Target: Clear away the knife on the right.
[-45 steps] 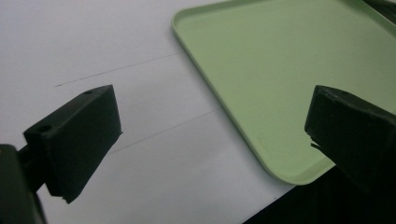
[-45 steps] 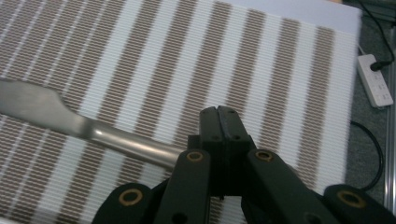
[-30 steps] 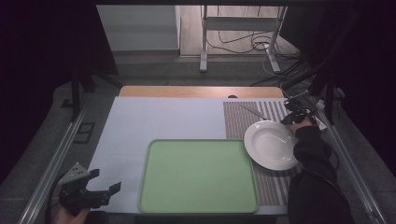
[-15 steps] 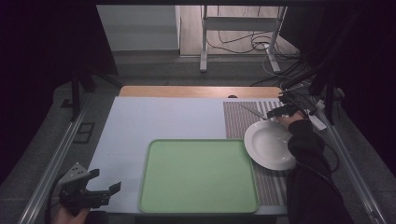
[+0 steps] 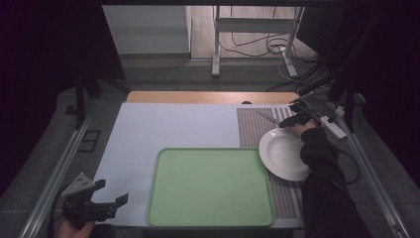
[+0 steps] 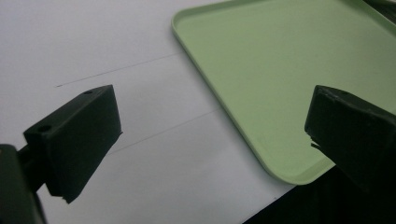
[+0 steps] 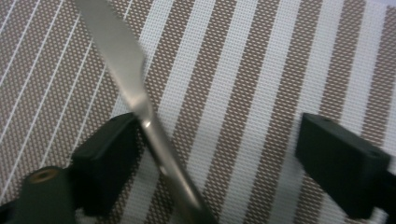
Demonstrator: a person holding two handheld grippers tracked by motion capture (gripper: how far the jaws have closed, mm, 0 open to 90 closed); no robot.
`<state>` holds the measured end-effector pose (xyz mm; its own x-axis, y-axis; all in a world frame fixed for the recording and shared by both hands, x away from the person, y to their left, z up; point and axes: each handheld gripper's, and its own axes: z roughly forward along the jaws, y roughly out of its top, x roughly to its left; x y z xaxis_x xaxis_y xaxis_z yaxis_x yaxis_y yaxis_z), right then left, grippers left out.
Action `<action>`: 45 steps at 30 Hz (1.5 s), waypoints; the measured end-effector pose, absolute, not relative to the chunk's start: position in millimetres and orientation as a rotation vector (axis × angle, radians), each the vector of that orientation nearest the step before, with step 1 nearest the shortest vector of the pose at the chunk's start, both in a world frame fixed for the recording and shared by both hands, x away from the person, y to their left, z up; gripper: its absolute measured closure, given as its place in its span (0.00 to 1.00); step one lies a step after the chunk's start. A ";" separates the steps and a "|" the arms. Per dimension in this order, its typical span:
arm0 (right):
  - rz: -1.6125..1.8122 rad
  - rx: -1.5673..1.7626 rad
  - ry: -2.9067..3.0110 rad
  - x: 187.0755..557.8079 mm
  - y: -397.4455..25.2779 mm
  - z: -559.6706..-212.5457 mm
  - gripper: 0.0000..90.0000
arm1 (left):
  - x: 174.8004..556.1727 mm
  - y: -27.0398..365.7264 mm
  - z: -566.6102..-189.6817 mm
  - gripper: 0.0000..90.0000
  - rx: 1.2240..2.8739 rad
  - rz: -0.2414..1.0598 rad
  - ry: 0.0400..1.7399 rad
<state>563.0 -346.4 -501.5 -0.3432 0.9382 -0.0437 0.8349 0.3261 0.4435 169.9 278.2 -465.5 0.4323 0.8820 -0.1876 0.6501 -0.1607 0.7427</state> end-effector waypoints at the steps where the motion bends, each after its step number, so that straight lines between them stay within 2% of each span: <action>1: 0.506 1.560 2.323 560.7 -348.8 -498.0 0.41 | 169.9 278.2 -465.5 0.04 1.895 0.371 1.298; 2: 0.506 1.560 2.323 560.7 -348.8 -498.0 0.41 | 169.8 278.2 -465.5 0.04 1.894 0.371 1.298; 3: 0.510 1.548 2.331 559.8 -350.0 -497.3 0.46 | 169.8 278.2 -465.5 0.04 1.895 0.371 1.297; 4: 0.517 1.521 2.362 558.2 -351.7 -495.4 0.61 | 169.8 278.1 -465.5 0.04 1.896 0.372 1.297; 5: 0.517 1.521 2.362 558.2 -351.7 -495.4 0.61 | 169.7 278.0 -465.5 0.04 1.896 0.372 1.297; 6: 0.516 1.509 2.374 557.6 -352.2 -494.6 0.70 | 169.8 278.0 -465.5 0.04 1.897 0.372 1.297; 7: 0.513 1.480 2.408 556.8 -352.7 -493.3 0.83 | 169.8 277.9 -465.5 0.04 1.898 0.373 1.297; 8: 0.513 1.480 2.408 556.8 -352.7 -493.3 0.83 | 169.8 277.8 -465.4 0.04 1.898 0.373 1.297; 10: 0.502 1.455 2.427 556.0 -351.5 -492.9 0.89 | 169.7 277.9 -465.4 0.04 1.898 0.373 1.297; 20: 0.465 1.422 2.437 554.7 -352.9 -490.0 0.90 | 169.7 277.7 -465.3 0.04 1.898 0.375 1.297; 30: 0.515 1.485 2.357 548.6 -377.0 -474.7 0.90 | 169.8 277.7 -465.3 0.04 1.897 0.375 1.298; 37: 0.566 1.539 2.324 536.0 -392.2 -459.2 0.90 | 170.0 277.3 -465.3 0.04 1.898 0.376 1.298; 45: 0.614 1.511 2.339 515.6 -383.3 -443.4 0.90 | 170.2 276.9 -465.2 0.04 1.902 0.377 1.297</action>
